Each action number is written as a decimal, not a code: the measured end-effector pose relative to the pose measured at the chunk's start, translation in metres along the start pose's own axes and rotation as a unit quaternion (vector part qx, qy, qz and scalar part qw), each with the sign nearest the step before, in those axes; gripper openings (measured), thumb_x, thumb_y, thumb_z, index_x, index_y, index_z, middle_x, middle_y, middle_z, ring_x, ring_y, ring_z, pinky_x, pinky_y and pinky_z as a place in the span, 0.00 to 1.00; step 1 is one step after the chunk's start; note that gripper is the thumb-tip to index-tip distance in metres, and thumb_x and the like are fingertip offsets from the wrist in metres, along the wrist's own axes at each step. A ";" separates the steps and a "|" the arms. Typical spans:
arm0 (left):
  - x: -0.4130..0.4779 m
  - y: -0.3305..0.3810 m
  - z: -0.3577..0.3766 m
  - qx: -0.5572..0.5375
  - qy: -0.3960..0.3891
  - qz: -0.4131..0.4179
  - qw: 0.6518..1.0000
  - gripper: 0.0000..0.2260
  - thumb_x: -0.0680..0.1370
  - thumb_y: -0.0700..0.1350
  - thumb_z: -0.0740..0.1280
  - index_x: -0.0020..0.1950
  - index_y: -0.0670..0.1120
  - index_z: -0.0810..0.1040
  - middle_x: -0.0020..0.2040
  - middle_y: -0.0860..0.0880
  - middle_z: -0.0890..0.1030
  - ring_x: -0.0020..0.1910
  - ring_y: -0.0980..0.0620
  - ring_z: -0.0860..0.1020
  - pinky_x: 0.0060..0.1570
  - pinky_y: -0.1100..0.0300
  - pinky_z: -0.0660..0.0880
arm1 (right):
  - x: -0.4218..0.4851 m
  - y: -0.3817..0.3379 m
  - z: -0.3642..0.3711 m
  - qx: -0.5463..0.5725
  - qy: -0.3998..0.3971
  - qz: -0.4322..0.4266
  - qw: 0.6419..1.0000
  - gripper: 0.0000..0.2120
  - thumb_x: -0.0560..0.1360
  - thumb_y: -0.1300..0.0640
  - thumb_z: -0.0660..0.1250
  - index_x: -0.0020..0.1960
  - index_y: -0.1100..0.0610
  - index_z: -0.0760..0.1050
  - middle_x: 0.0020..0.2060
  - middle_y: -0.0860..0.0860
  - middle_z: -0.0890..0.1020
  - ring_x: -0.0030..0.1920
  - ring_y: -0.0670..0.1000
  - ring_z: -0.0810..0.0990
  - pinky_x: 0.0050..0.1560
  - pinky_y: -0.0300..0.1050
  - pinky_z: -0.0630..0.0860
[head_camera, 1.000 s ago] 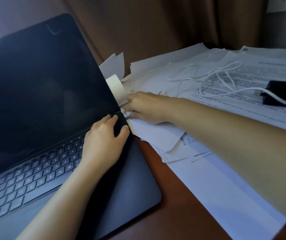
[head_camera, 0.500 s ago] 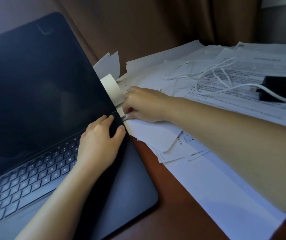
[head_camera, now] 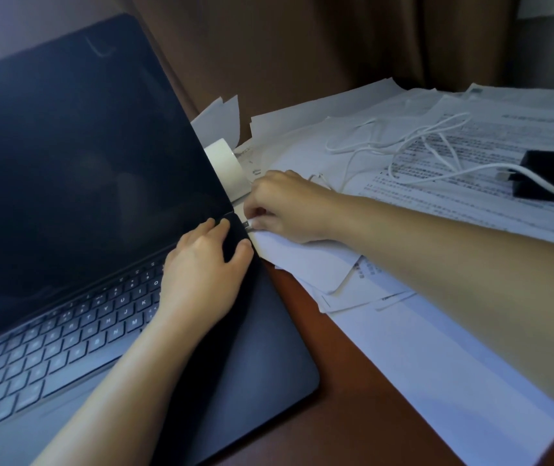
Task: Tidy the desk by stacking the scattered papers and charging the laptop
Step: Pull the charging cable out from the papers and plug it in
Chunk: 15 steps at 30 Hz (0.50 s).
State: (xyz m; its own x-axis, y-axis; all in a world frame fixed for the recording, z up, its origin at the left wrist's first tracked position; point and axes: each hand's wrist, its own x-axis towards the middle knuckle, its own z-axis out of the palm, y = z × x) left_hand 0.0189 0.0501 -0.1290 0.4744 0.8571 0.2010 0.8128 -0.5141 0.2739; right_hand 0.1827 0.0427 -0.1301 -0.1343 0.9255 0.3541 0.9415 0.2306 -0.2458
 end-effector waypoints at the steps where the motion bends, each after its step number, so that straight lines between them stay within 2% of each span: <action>1: 0.000 0.000 0.000 0.000 -0.001 -0.001 1.000 0.24 0.80 0.52 0.60 0.75 0.46 0.65 0.76 0.46 0.63 0.75 0.48 0.58 0.71 0.55 0.56 | 0.000 -0.001 0.000 0.002 -0.003 -0.001 1.000 0.09 0.78 0.54 0.63 0.44 0.57 0.77 0.42 0.52 0.77 0.48 0.52 0.71 0.47 0.42 0.59; 5: 0.000 0.001 -0.001 0.005 0.000 0.000 1.000 0.23 0.80 0.52 0.59 0.74 0.46 0.66 0.76 0.46 0.63 0.75 0.48 0.59 0.70 0.55 0.57 | 0.002 -0.003 0.002 0.011 -0.010 -0.001 1.000 0.08 0.78 0.54 0.63 0.42 0.55 0.76 0.39 0.50 0.76 0.46 0.50 0.67 0.46 0.43 0.60; 8: 0.000 0.005 0.000 0.010 -0.002 0.008 1.000 0.21 0.80 0.51 0.59 0.73 0.47 0.68 0.76 0.46 0.63 0.75 0.47 0.59 0.70 0.55 0.57 | 0.004 -0.003 0.003 0.014 -0.021 -0.008 1.000 0.09 0.78 0.55 0.63 0.39 0.53 0.73 0.41 0.53 0.76 0.47 0.53 0.71 0.48 0.48 0.69; 11: 0.000 0.010 0.002 -0.003 -0.006 0.025 1.000 0.20 0.80 0.49 0.58 0.73 0.48 0.68 0.76 0.46 0.63 0.75 0.48 0.59 0.70 0.56 0.57 | 0.002 -0.003 0.003 0.011 -0.018 -0.015 1.000 0.07 0.78 0.54 0.63 0.45 0.54 0.78 0.42 0.51 0.73 0.49 0.51 0.70 0.52 0.51 0.71; 13: 0.000 0.010 0.002 -0.010 -0.003 0.026 1.000 0.21 0.80 0.49 0.58 0.74 0.49 0.67 0.76 0.46 0.63 0.75 0.48 0.59 0.70 0.56 0.57 | 0.001 -0.004 0.002 0.010 -0.012 -0.011 1.000 0.08 0.78 0.55 0.63 0.50 0.56 0.79 0.44 0.51 0.75 0.50 0.50 0.69 0.53 0.51 0.70; 15: 0.000 0.009 0.002 -0.011 -0.004 0.028 1.000 0.21 0.81 0.49 0.58 0.74 0.48 0.66 0.76 0.46 0.64 0.74 0.48 0.60 0.70 0.57 0.57 | 0.000 -0.007 0.000 0.010 -0.012 -0.004 1.000 0.08 0.78 0.53 0.64 0.51 0.53 0.80 0.45 0.51 0.76 0.52 0.51 0.70 0.52 0.50 0.71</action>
State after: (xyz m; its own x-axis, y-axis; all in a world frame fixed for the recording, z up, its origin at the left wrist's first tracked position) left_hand 0.0265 0.0455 -0.1288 0.5217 0.8273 0.2085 0.7778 -0.5616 0.2822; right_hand 0.1765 0.0412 -0.1287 -0.1493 0.9303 0.3350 0.9341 0.2438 -0.2608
